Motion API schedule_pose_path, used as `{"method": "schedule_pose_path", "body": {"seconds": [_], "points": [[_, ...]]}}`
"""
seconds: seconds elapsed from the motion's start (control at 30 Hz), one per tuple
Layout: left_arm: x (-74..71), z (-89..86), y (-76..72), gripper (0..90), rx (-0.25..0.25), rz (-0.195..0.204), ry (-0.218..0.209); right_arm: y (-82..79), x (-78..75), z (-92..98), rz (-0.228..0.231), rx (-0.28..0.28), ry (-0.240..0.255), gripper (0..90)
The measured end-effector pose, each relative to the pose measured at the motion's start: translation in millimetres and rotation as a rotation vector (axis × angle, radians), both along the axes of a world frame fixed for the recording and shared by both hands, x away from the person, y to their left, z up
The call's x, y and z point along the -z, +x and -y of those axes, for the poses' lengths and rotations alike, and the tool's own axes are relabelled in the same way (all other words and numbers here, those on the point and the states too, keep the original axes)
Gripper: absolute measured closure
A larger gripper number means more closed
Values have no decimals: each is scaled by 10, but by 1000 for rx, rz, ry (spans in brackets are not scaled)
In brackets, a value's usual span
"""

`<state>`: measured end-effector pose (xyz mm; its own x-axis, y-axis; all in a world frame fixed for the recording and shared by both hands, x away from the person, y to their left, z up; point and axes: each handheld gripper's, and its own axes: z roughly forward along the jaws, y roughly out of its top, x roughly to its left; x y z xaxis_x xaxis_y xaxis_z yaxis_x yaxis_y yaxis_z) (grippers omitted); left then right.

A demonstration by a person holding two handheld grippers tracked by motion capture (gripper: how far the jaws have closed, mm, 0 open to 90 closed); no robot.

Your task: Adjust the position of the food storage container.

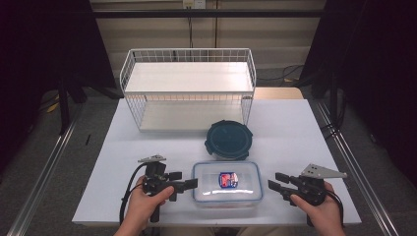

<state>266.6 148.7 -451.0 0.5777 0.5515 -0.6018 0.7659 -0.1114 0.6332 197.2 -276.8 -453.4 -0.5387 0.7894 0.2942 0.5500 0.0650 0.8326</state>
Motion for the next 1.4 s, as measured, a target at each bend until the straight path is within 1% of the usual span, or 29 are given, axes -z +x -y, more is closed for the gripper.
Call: {"method": "schedule_pose_path", "body": {"seconds": [0.03,0.07,0.1,0.13,0.17,0.2,0.23,0.27,0.3,0.33,0.37,0.4,0.43,0.5,0.53,0.6,0.67,0.7,0.77,0.8,0.83,0.87,0.9,0.97,1.03,1.1,1.23,1.27,1.4], "points": [[0,0,0,120,0,0,0,0,0,0,0,0,0,484],[7,6,-3,120,-2,-6,-2,6,4,6,-5,14,37,461],[15,16,-11,125,5,-6,-2,28,26,18,-43,29,162,431],[15,16,-11,135,5,-6,-2,28,26,18,-43,29,162,431],[22,26,-20,138,4,-3,-11,49,54,6,-75,40,248,400],[22,26,-20,142,4,-3,-11,49,54,6,-75,40,248,400],[20,39,-34,151,10,-2,-15,62,70,-20,-91,36,302,391],[20,39,-34,152,10,-2,-15,62,70,-20,-91,36,302,391],[21,47,-43,152,7,2,-13,75,85,-47,-111,30,338,391],[23,53,-52,152,7,4,-21,75,85,-47,-111,30,338,391],[25,53,-58,152,8,7,-25,80,96,-58,-121,28,369,391],[27,56,-63,153,3,10,-31,90,112,-68,-133,26,383,391],[27,64,-66,164,10,10,-46,98,128,-82,-151,34,378,391],[27,73,-73,170,10,14,-44,103,137,-83,-153,31,379,391],[31,80,-76,179,15,18,-47,117,153,-90,-168,26,391,388],[42,91,-84,198,11,16,-47,124,170,-106,-185,32,391,393],[56,96,-86,199,6,17,-50,134,185,-128,-192,19,398,407],[65,110,-91,205,0,5,-57,135,187,-143,-203,20,409,407],[86,126,-91,214,5,-10,-58,140,198,-155,-204,27,424,407],[102,152,-101,216,1,-21,-67,145,206,-155,-210,35,449,421],[102,152,-101,224,1,-21,-67,145,206,-155,-210,35,449,421],[110,165,-108,228,0,-29,-63,148,218,-157,-222,40,467,436],[117,171,-117,233,-19,-34,-64,148,224,-160,-224,33,462,450],[122,168,-116,256,-26,-34,-69,145,227,-169,-231,30,467,454],[132,147,-112,265,-36,-54,-85,143,234,-181,-250,42,491,458],[139,146,-119,279,-48,-63,-93,146,254,-185,-252,57,489,465],[163,156,-134,292,-50,-73,-88,138,287,-197,-269,75,489,475],[181,153,-139,296,-58,-92,-97,132,292,-199,-263,83,482,475],[210,152,-139,302,-73,-107,-116,126,307,-192,-272,104,467,465]]}}
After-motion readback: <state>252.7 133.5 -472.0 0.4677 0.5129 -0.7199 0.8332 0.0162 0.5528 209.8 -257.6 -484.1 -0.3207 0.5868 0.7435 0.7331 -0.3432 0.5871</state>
